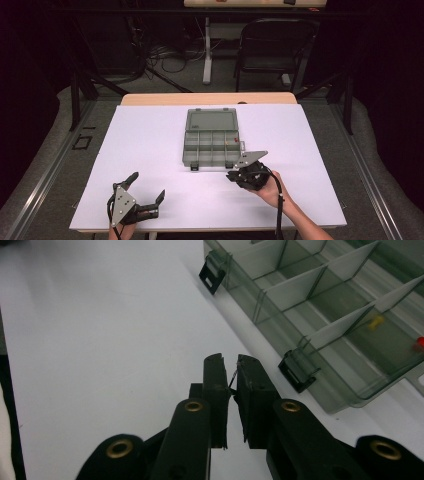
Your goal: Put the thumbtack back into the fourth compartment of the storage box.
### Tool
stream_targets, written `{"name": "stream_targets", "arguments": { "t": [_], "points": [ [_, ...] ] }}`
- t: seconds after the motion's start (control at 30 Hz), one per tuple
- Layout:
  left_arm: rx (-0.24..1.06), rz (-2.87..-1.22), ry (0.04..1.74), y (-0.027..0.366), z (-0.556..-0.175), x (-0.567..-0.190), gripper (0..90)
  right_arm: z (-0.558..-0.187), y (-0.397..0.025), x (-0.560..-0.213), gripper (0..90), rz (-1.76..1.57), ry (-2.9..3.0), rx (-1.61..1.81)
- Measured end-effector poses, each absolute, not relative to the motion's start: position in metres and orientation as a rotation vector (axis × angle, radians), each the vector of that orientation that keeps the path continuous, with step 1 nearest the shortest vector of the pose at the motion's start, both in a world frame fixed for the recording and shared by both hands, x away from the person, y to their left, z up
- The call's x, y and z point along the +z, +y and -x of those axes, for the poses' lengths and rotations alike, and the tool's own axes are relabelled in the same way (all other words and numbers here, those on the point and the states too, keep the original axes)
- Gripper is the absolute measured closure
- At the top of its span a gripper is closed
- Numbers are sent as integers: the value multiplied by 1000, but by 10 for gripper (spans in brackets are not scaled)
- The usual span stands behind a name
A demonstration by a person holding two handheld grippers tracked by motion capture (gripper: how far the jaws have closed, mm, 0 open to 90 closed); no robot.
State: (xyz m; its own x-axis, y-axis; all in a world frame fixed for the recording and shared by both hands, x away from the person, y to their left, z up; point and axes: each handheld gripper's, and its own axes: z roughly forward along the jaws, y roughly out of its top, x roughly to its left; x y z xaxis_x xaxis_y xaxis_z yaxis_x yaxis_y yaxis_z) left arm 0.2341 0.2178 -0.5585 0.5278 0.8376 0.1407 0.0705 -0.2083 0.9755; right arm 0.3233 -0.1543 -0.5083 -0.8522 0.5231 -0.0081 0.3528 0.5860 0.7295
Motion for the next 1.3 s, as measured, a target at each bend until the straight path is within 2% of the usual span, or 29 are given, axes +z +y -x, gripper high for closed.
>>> {"name": "stream_targets", "arguments": {
  "t": [0.43, 0.73, 1.3],
  "points": [
    [852, -1643, 786, 218, -234, -559, 2, -345, -159, -489, 835, -743, 2525, 1132],
    [852, -1642, 784, 218, -234, -559, 2, -376, -158, -477, 835, -781, 2472, 1119],
    [849, -1643, 782, 218, -235, -559, 2, -442, -148, -486, 832, -911, 2427, 996]
  ]
}}
